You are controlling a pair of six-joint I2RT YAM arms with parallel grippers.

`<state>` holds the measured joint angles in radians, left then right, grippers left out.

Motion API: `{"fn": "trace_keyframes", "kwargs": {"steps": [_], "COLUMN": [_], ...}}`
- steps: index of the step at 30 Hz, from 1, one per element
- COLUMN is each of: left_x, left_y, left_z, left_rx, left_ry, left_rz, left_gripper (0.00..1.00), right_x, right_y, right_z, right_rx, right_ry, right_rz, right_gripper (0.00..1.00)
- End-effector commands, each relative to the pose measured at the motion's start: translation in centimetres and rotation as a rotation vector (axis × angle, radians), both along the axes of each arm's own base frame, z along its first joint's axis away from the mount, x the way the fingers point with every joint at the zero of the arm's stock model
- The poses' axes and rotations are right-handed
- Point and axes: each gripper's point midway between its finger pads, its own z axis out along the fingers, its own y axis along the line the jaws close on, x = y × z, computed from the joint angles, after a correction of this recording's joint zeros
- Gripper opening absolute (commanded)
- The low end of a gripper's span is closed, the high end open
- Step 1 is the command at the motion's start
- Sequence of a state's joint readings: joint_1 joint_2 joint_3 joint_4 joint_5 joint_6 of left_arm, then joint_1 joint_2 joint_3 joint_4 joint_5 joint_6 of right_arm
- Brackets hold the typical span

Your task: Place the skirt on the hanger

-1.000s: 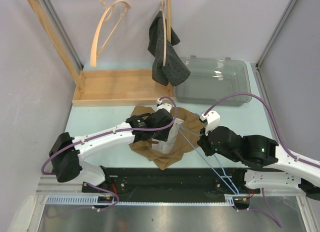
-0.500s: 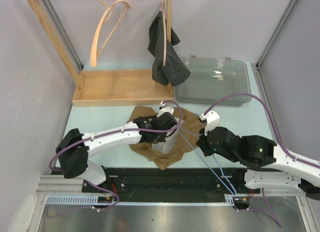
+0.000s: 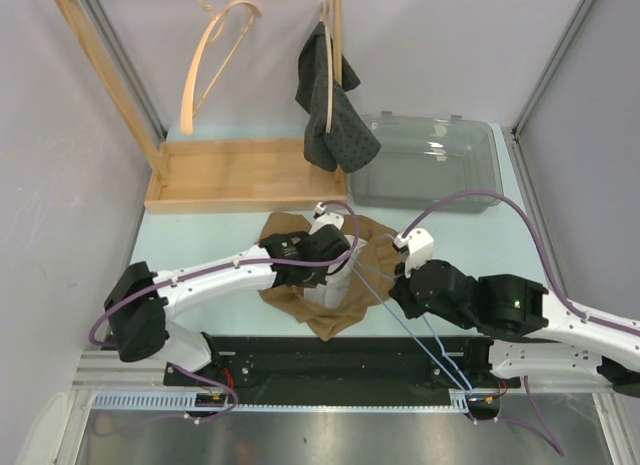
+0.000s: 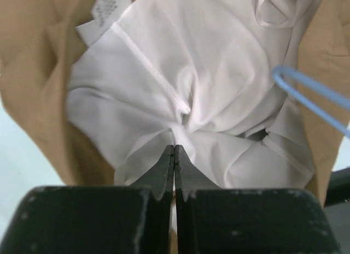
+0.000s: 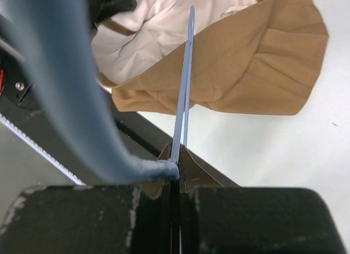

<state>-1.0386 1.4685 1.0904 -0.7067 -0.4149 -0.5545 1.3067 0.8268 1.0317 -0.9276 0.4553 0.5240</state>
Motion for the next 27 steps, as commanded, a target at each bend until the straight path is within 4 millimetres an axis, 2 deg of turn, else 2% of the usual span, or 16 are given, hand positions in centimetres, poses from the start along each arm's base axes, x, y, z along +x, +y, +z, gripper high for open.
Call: {"fn": "trace_keyframes", "kwargs": {"steps": [1, 5, 12, 16, 22, 27], "left_x": [0.7, 0.5, -0.2, -0.2, 0.2, 1.0], "left_y": [0.2, 0.5, 1.2, 1.5, 1.7, 2.0], "left_z": [5.5, 7.2, 7.3, 7.6, 7.7, 8.1], "left_rx": [-0.088, -0.139, -0.158, -0.166, -0.167, -0.19], "left_ry": [-0.1, -0.119, -0.11, -0.12, -0.13, -0.151], "left_rz": [0.009, 0.015, 0.02, 0.031, 0.057, 0.131], "left_gripper": [0.0, 0.0, 0.0, 0.0, 0.0, 0.0], "right_x": [-0.6, -0.9, -1.3, -1.5, -2.3, -2.7], "right_y": [1.3, 2.2, 4.0, 5.2, 5.8, 6.0], "right_z": [0.6, 0.2, 0.0, 1.0, 1.9, 1.5], "right_rx": [0.07, 0.084, 0.117, 0.172, 0.207, 0.202], "right_ry": [-0.024, -0.059, -0.154, -0.182, -0.193, -0.174], "right_rz": [0.032, 0.055, 0.123, 0.152, 0.2, 0.212], "right_gripper": [0.0, 0.0, 0.0, 0.0, 0.0, 0.0]}}
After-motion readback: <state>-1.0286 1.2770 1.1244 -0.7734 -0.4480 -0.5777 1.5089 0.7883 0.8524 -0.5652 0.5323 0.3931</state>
